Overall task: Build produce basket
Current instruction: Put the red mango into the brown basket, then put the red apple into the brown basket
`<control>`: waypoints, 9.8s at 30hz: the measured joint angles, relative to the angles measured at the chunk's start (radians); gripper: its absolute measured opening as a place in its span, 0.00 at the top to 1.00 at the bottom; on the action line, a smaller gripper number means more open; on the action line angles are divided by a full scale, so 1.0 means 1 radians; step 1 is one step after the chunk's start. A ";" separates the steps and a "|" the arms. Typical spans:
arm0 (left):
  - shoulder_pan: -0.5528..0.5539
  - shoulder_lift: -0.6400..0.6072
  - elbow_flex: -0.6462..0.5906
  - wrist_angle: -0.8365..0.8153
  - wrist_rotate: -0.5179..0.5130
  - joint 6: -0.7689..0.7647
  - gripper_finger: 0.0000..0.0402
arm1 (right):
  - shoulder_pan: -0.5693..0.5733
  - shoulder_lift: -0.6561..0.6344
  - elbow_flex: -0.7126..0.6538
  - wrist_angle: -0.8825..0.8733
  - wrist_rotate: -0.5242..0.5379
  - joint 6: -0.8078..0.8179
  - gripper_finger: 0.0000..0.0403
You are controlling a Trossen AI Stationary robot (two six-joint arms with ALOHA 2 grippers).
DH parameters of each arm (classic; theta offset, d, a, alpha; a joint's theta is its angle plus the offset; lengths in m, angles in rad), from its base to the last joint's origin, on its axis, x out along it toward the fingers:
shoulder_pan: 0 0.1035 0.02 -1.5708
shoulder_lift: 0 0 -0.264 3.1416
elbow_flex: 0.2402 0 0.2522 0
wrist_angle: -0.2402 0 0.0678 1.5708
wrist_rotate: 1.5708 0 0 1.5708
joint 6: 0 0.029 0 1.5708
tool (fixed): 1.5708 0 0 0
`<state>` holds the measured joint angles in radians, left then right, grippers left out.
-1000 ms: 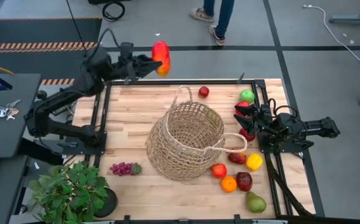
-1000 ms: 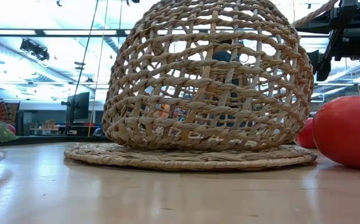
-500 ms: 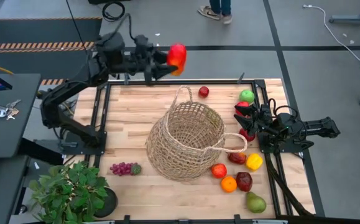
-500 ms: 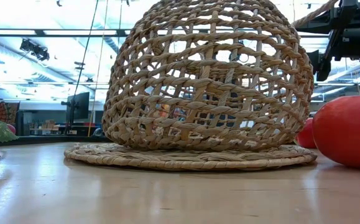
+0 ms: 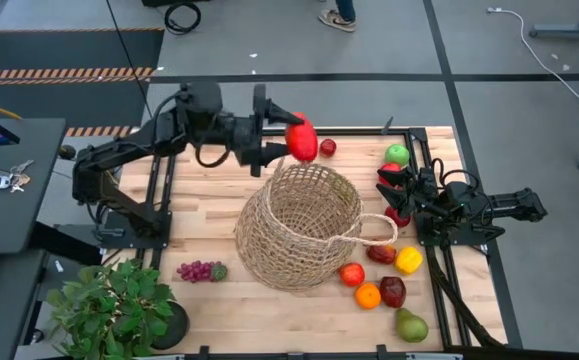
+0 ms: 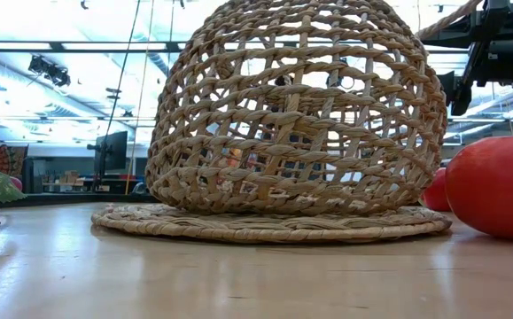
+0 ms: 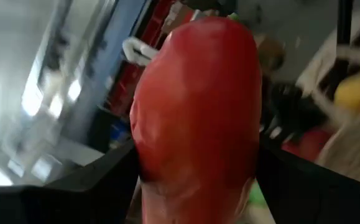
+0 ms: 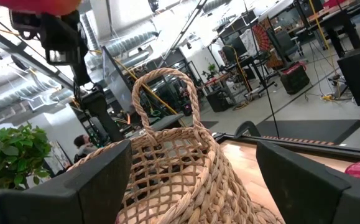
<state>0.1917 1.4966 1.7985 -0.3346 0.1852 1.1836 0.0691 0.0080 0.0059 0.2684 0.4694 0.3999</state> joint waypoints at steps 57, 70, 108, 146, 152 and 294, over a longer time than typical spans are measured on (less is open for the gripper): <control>-0.112 0.243 -0.001 -0.275 -0.062 -1.282 0.25 | 0.000 0.000 0.000 0.001 0.001 0.000 0.13; -0.183 0.314 -0.003 -0.511 -0.216 -1.173 0.25 | 0.000 0.003 0.000 0.027 0.001 0.000 0.13; -0.197 0.463 0.026 -0.424 -0.581 -0.193 0.25 | 0.000 0.007 0.001 0.053 -0.003 0.000 0.13; -0.156 0.484 0.210 -0.610 -0.372 -0.863 0.05 | 0.000 0.013 0.000 0.051 -0.022 0.000 0.13; -0.064 0.381 0.232 -0.494 -0.352 -0.994 0.09 | 0.000 0.013 0.000 0.051 -0.023 0.000 0.13; -0.095 -1.189 -1.789 0.433 -0.585 -1.740 0.93 | -0.917 1.179 1.288 -1.331 -0.463 -0.149 0.13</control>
<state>0.0971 0.3073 0.0093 0.0985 -0.3998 -0.5562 -0.8475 1.1874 1.2942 -1.0626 0.0063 0.2507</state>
